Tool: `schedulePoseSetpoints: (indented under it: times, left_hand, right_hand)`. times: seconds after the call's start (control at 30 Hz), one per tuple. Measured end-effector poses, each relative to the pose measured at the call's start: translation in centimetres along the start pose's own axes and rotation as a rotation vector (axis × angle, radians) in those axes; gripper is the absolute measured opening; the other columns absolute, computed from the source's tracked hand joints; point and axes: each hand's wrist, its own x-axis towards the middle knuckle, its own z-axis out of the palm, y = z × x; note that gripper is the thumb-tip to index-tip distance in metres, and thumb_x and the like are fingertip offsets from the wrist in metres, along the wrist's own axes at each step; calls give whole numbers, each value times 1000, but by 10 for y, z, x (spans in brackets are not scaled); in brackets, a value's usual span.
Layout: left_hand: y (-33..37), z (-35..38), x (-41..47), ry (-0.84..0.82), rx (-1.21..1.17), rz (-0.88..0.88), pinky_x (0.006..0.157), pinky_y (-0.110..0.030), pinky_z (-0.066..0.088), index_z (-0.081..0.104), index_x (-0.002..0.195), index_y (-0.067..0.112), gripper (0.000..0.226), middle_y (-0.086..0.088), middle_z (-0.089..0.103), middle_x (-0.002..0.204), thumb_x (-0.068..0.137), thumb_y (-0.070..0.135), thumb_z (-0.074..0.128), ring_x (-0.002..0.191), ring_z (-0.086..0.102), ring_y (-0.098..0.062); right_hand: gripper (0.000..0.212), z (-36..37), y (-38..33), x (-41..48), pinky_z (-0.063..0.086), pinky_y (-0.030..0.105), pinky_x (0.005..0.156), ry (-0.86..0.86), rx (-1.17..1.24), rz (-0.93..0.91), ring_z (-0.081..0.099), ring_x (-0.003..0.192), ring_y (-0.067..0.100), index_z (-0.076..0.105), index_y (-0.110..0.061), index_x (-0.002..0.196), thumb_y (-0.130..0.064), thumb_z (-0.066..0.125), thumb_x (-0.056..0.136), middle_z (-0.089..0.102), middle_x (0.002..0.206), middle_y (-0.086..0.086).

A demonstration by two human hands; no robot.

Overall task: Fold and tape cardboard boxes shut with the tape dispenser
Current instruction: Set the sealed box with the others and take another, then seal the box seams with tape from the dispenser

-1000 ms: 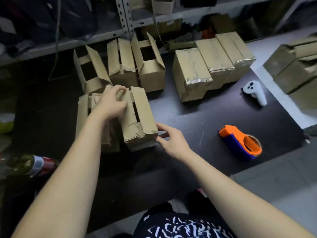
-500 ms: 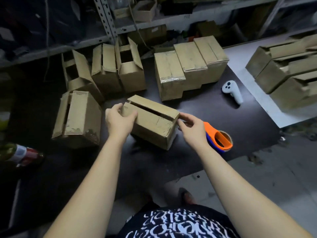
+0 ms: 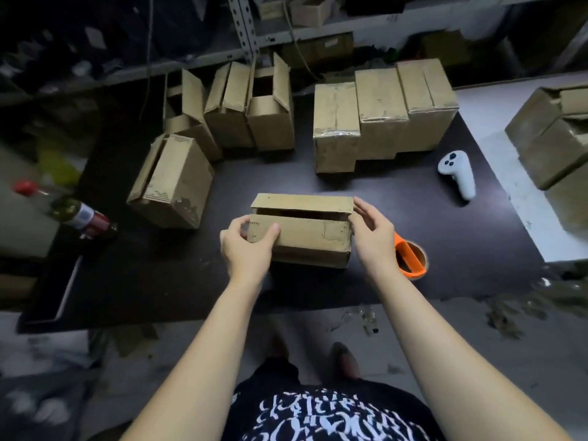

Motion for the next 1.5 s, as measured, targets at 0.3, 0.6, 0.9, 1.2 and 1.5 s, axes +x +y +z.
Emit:
schedulePoseSetpoints:
  times: [0.3,0.6,0.9,1.2,1.5]
  left_hand:
    - [-5,-6,-15,19,-68,-2,65,-16,45,70,96,25,21,3,71,96,84,38,81,93,68,-15]
    - [-7,-2,-9,-221,0,149,75,1,35,59,140,33,40,10,36,95,100,28,63,80,47,-1]
    - [6,-4,18,-406,178,126,92,-17,29,49,149,33,45,0,38,116,104,35,54,85,46,3]
    - [3,0,25,-404,205,90,116,-47,37,51,146,40,44,-2,41,123,102,38,55,120,54,-26]
    - [7,-4,19,-350,233,127,105,-37,42,53,144,42,43,-2,44,120,101,39,57,115,54,-22]
  right_hand:
    - [42,-9,-7,-7,46,28,109,-9,-129,-22,58,124,8,60,-12,142,-26,62,102,64,138,-1]
    - [46,-6,3,-4,48,22,100,36,-202,-34,60,122,9,60,-16,142,-26,69,98,65,134,-5]
    - [34,7,0,4,51,15,88,100,-138,-11,64,106,4,66,-16,133,-20,68,99,68,119,-7]
    - [41,-28,41,-2,43,45,95,311,-978,102,55,115,43,56,0,120,-27,69,93,58,120,23]
    - [35,-36,45,-2,40,29,72,224,-1125,136,61,86,30,67,-10,114,-38,73,93,65,91,7]
